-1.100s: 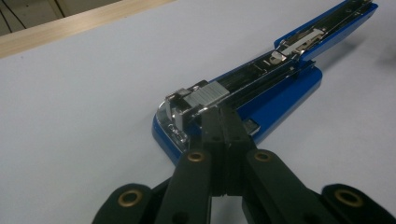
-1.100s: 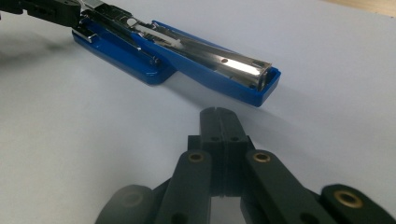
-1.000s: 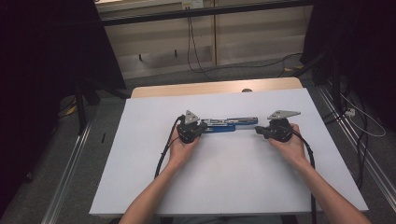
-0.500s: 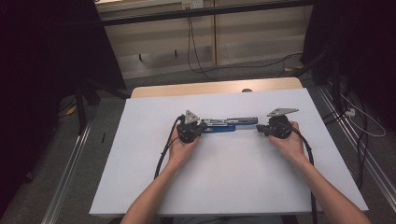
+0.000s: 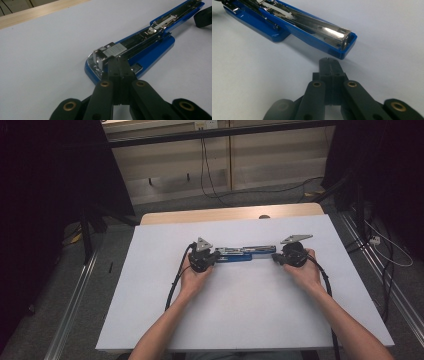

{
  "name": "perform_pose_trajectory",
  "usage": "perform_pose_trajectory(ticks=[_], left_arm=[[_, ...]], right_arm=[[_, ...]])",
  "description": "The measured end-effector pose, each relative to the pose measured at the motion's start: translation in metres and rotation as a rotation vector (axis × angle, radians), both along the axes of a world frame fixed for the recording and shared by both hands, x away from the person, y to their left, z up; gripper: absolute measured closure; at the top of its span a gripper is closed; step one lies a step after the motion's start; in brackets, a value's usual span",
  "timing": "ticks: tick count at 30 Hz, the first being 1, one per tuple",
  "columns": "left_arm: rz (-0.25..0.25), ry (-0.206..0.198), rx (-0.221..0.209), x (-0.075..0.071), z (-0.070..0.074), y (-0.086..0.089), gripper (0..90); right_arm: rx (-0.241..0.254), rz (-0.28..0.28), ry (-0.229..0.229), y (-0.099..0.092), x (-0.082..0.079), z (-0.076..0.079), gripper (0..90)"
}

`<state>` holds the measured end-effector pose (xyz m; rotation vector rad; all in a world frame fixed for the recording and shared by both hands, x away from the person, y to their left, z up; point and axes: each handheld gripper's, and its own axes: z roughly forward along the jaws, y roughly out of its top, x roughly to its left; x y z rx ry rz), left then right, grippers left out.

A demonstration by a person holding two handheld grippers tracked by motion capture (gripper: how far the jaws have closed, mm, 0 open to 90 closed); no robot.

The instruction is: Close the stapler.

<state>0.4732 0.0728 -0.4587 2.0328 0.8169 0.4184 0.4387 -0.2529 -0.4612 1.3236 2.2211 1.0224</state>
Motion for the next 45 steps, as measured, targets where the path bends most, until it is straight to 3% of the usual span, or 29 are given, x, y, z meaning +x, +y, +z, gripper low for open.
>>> perform_pose_trajectory(ticks=[9,13,26,30,35,38,45], left_arm=[[-0.001,-0.007,0.008,-0.0006,0.0001,-0.0011,90.0],[-0.002,-0.024,0.039,-0.0019,0.0010,-0.0036,90.0],[-0.010,-0.019,0.033,-0.0011,0.0008,-0.0023,90.0],[-0.010,-0.022,0.035,-0.0011,0.0007,-0.0023,90.0],[-0.011,-0.021,0.033,-0.0011,0.0007,-0.0022,90.0],[-0.008,-0.020,0.026,-0.0011,0.0004,-0.0022,90.0],[-0.011,-0.018,0.022,-0.0008,0.0002,-0.0017,90.0]], right_arm=[[0.008,-0.003,-0.002,0.0030,0.0038,-0.0010,90.0],[0.010,-0.005,-0.008,0.0042,0.0051,-0.0016,90.0],[0.021,-0.006,-0.024,0.0070,0.0052,-0.0005,90.0],[0.049,-0.008,-0.021,0.0063,0.0050,0.0005,90.0],[0.049,-0.007,-0.033,0.0070,0.0051,0.0022,90.0],[0.085,-0.010,-0.032,0.0068,0.0052,0.0031,90.0],[0.088,-0.007,-0.050,0.0078,0.0047,0.0064,90.0]])
